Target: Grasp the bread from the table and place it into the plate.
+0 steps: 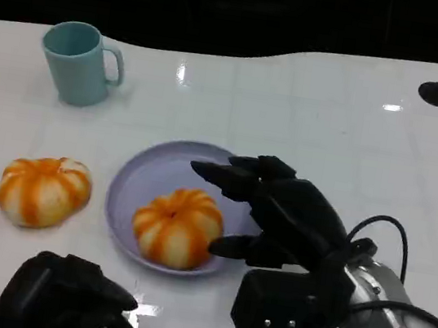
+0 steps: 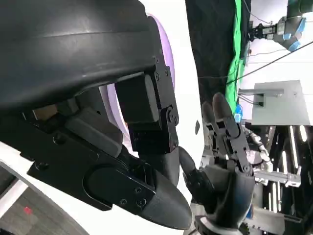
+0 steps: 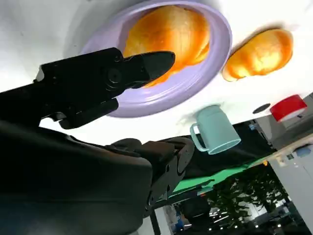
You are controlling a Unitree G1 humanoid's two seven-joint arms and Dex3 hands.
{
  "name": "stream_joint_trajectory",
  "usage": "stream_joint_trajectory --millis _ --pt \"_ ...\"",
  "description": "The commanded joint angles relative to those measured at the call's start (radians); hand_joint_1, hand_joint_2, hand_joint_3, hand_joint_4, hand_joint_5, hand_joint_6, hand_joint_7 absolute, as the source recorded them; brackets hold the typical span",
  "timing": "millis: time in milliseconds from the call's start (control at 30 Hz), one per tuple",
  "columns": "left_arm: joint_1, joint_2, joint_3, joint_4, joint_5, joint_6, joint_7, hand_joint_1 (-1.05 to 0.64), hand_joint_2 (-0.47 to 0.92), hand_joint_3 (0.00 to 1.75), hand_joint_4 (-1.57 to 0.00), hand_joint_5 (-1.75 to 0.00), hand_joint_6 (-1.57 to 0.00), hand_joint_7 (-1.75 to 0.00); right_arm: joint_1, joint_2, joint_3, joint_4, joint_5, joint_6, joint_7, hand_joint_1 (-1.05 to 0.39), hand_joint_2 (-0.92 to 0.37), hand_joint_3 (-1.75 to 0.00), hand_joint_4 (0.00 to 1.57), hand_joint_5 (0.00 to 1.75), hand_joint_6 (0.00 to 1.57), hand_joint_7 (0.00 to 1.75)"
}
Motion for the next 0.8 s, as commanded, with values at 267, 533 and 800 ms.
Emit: stream_joint_trajectory --millis 267,533,800 --pt "-0.011 0.014 0.003 0.013 0.006 -0.004 0.009 -1.05 0.78 0.00 -1.57 -0.37 -1.57 -0.13 0.165 -0.118 -0.080 -0.205 0.058 -0.108 0.000 -0.43 -0.92 -0.01 0.10 0.70 0.42 0.06" --pt "-0.019 0.014 0.005 0.029 0.012 -0.015 0.013 -1.05 0.78 0.00 -1.57 -0.36 -1.57 -0.12 0.330 -0.194 -0.160 -0.344 0.166 -0.188 0.051 -0.34 -0.92 -0.02 0.22 0.69 0.49 0.07" --pt "-0.011 0.014 0.003 0.014 0.011 -0.009 0.015 -1.05 0.78 0.00 -1.57 -0.36 -1.57 -0.13 0.488 -0.184 -0.227 -0.405 0.374 -0.256 0.109 -0.19 -0.91 -0.02 0.40 0.79 0.65 0.13"
